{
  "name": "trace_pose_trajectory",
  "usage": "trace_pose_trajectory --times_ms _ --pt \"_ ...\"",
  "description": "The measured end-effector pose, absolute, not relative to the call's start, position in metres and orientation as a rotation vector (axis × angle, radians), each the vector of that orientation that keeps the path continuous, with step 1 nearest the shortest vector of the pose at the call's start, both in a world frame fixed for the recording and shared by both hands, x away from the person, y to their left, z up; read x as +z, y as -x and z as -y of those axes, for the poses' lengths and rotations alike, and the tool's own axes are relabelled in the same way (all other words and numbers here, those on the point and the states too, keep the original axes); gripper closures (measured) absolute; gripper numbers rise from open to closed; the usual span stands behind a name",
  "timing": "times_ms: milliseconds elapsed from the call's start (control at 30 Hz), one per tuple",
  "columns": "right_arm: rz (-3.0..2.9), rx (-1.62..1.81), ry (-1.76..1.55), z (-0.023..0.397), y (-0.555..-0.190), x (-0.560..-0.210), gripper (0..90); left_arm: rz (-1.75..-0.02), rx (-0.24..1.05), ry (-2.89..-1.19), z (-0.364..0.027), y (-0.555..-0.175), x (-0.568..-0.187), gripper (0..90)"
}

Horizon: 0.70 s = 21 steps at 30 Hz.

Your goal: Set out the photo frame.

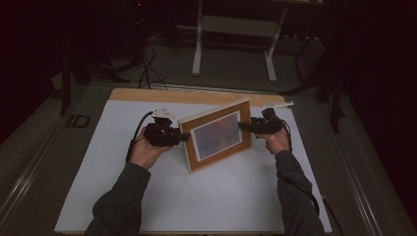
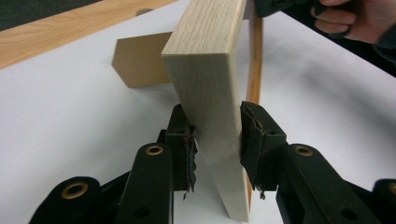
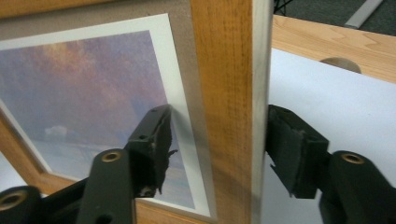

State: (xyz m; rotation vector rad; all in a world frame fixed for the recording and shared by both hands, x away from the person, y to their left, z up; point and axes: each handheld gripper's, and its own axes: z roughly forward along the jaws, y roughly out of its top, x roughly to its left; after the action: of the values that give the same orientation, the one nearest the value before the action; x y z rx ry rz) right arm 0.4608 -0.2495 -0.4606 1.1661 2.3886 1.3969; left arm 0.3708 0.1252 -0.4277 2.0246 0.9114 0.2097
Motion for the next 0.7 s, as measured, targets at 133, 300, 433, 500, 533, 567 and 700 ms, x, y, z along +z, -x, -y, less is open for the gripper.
trace_pose_trajectory --times_ms 133,300,433,500,533,567,700 --pt "-2.382 1.387 -1.169 0.252 -0.456 -0.461 49.3 -0.919 0.212 -2.03 -0.127 -0.375 -0.428 67.4" --pt "-2.39 1.341 -1.159 0.252 -0.449 -0.459 54.8 -0.927 0.192 -2.014 -0.133 -0.381 -0.429 66.9" --pt "-2.394 1.311 -1.145 0.251 -0.441 -0.458 58.5 -0.934 0.196 -1.984 -0.137 -0.386 -0.432 65.5" --pt "-2.379 1.294 -1.151 0.249 -0.437 -0.458 59.2 -0.939 0.189 -1.971 -0.139 -0.388 -0.433 65.2" --pt "-2.373 1.288 -1.152 0.248 -0.435 -0.458 59.6 -0.945 0.186 -1.964 -0.139 -0.389 -0.433 65.0" --pt "-2.366 1.282 -1.151 0.248 -0.433 -0.459 60.1 -0.945 0.185 -1.961 -0.14 -0.389 -0.434 64.9" --pt "-2.339 1.281 -1.176 0.247 -0.425 -0.459 61.6 -0.959 0.179 -1.939 -0.141 -0.394 -0.436 64.1"
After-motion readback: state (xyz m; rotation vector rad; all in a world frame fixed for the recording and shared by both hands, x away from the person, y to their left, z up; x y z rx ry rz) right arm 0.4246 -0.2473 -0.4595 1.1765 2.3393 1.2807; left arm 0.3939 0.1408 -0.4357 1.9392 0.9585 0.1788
